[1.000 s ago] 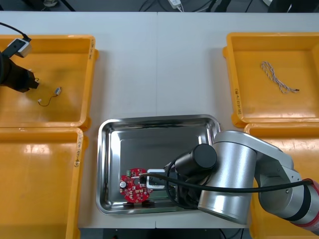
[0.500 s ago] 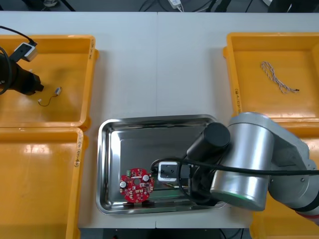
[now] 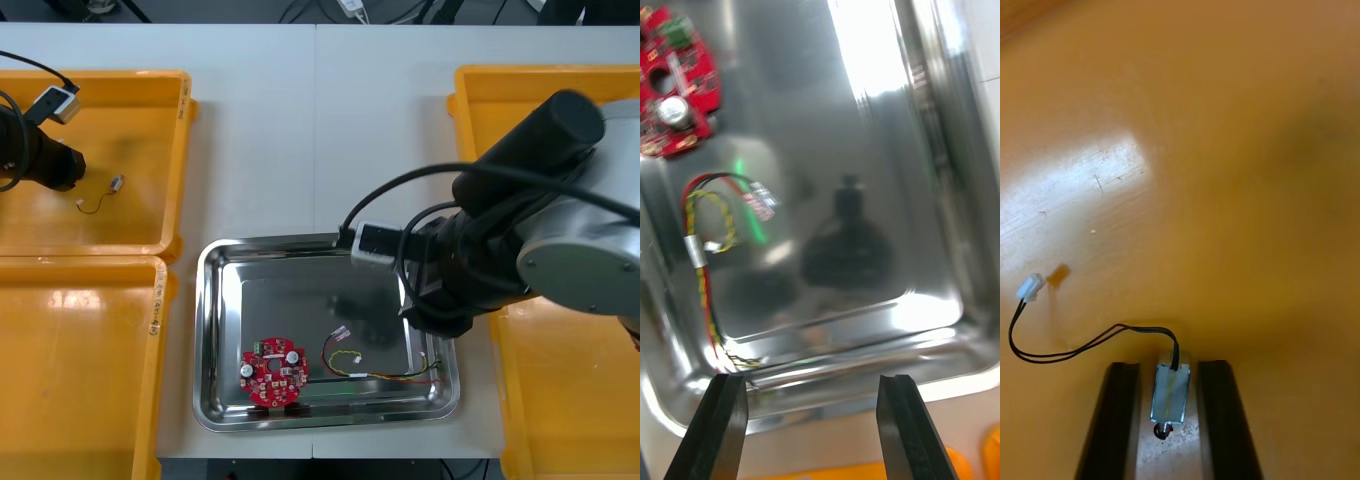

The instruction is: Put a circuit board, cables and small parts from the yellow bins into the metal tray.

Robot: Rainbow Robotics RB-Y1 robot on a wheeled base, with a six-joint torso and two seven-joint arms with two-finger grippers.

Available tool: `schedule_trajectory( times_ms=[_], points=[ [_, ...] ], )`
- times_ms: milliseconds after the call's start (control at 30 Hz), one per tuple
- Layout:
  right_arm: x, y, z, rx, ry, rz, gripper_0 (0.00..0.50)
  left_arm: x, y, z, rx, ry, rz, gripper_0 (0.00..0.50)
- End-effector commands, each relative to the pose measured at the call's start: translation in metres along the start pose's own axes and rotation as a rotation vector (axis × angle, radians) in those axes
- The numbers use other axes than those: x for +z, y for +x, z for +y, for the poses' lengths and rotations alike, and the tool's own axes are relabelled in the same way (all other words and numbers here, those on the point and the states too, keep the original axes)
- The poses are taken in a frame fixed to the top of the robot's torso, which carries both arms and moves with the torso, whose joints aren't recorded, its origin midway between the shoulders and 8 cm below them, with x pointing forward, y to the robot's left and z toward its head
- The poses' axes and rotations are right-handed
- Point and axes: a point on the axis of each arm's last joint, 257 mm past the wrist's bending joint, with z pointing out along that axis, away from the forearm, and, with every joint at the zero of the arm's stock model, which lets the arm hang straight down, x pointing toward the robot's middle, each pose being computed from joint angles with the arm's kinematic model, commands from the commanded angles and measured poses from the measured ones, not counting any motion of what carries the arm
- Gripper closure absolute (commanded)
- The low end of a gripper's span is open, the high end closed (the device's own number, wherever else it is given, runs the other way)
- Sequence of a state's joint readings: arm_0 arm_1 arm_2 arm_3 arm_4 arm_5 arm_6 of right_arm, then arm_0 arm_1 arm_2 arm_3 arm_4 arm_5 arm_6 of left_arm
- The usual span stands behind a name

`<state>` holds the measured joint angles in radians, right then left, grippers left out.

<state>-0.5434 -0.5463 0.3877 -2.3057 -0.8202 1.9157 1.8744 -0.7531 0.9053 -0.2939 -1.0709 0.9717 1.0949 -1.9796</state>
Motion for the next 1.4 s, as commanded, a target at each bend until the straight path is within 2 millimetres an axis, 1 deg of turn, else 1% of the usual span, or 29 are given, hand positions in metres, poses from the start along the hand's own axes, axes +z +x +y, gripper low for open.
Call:
schedule_trajectory(
  times_ms=[33,167,233,267,333,400,433,467,500,533,567,600,667,733,867,1000,1067,1100,1167,1267,1400],
  points=[
    [-0.039,-0.003,-0.042,0.058,0.115,-0.048,0.000,-0.002,-0.027,-0.008,0.162,-0.002,-0.049,0.500],
    [-0.051,0.007,-0.061,0.100,0.153,-0.044,0.000,-0.003,-0.029,-0.008,0.160,-0.001,-0.054,0.500],
    [-0.059,0.016,-0.076,0.139,0.167,-0.042,0.000,-0.003,-0.028,-0.008,0.156,0.000,-0.054,0.500],
    [-0.061,0.017,-0.079,0.146,0.166,-0.042,0.000,-0.003,-0.029,-0.009,0.157,0.001,-0.056,0.500],
    [-0.073,0.026,-0.097,0.199,0.170,-0.049,0.000,-0.003,-0.029,-0.010,0.154,0.004,-0.054,0.500],
    [-0.081,0.033,-0.110,0.240,0.170,-0.053,0.000,-0.003,-0.029,-0.011,0.152,0.008,-0.054,0.500],
    [-0.088,0.038,-0.121,0.272,0.177,-0.059,0.000,-0.003,-0.028,-0.011,0.152,0.010,-0.053,0.500],
    [-0.091,0.040,-0.126,0.284,0.183,-0.060,0.000,-0.003,-0.027,-0.011,0.150,0.010,-0.052,0.500],
    [-0.097,0.046,-0.137,0.306,0.202,-0.055,0.000,-0.004,-0.028,-0.009,0.150,0.007,-0.054,0.500],
    [-0.101,0.051,-0.143,0.322,0.214,-0.050,0.000,-0.004,-0.027,-0.008,0.151,0.006,-0.051,0.500],
    [-0.107,0.063,-0.156,0.350,0.241,-0.027,0.000,-0.007,-0.026,-0.005,0.146,0.004,-0.047,0.500],
    [-0.109,0.066,-0.161,0.358,0.251,-0.022,0.000,-0.008,-0.026,-0.005,0.145,0.007,-0.046,0.500],
    [-0.114,0.078,-0.171,0.385,0.274,0.004,0.000,-0.014,-0.027,-0.003,0.139,0.012,-0.043,0.500],
    [-0.120,0.090,-0.187,0.424,0.304,0.027,0.000,-0.024,-0.028,0.000,0.140,0.016,-0.031,0.500],
    [-0.126,0.108,-0.210,0.492,0.321,0.053,0.000,-0.042,-0.030,0.002,0.147,0.022,-0.003,0.500],
    [-0.129,0.123,-0.227,0.496,0.331,0.090,0.000,-0.059,-0.031,0.001,0.151,0.027,0.017,0.500],
    [-0.131,0.135,-0.237,0.487,0.341,0.123,0.000,-0.070,-0.034,-0.001,0.156,0.029,0.024,0.500],
    [-0.130,0.138,-0.239,0.487,0.341,0.131,0.000,-0.073,-0.035,-0.002,0.158,0.031,0.023,0.500],
    [-0.128,0.151,-0.244,0.496,0.328,0.154,0.000,-0.083,-0.038,-0.004,0.160,0.032,0.028,0.500],
    [-0.128,0.162,-0.251,0.504,0.316,0.174,0.000,-0.094,-0.042,-0.008,0.154,0.028,0.032,0.500],
    [-0.129,0.171,-0.258,0.526,0.295,0.185,0.000,-0.109,-0.050,-0.017,0.131,0.021,0.030,0.500]
  ],
)
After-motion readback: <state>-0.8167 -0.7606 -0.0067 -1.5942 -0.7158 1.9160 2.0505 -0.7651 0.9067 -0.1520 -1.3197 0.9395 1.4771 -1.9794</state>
